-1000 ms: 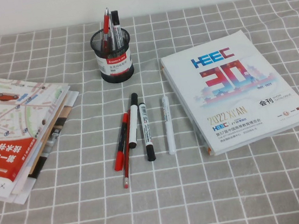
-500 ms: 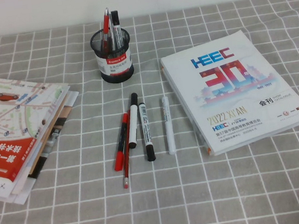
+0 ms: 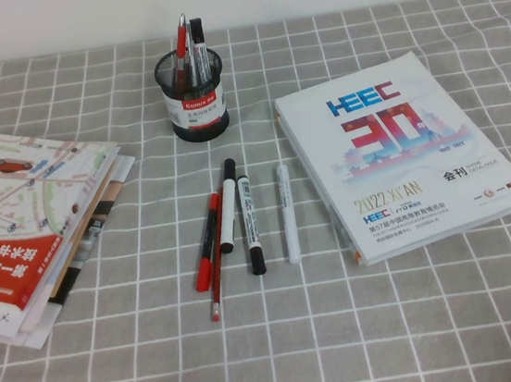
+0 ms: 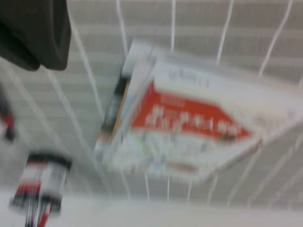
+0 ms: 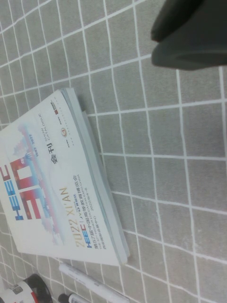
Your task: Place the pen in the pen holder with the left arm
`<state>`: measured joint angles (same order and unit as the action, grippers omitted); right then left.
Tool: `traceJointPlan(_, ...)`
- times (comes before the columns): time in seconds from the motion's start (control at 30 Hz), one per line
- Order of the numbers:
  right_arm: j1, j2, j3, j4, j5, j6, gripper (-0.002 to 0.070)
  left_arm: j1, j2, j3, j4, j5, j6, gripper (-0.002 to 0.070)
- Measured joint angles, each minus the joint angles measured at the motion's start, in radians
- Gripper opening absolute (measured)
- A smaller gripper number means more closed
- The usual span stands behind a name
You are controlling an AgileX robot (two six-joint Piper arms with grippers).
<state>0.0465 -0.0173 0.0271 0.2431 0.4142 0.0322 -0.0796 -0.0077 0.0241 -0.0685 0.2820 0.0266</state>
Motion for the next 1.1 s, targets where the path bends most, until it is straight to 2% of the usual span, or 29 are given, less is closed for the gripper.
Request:
traceJointPlan(0.2, 0.000, 0.000, 0.000, 0.000, 0.000, 0.000, -0.0015, 0.000, 0.000, 0.000, 0.038, 0.097, 0.012, 0.0000)
traceJointPlan(1.1, 0.000, 0.000, 0.000, 0.000, 0.000, 0.000, -0.0015, 0.000, -0.002, 0.001, 0.068, 0.101, 0.014, 0.0000)
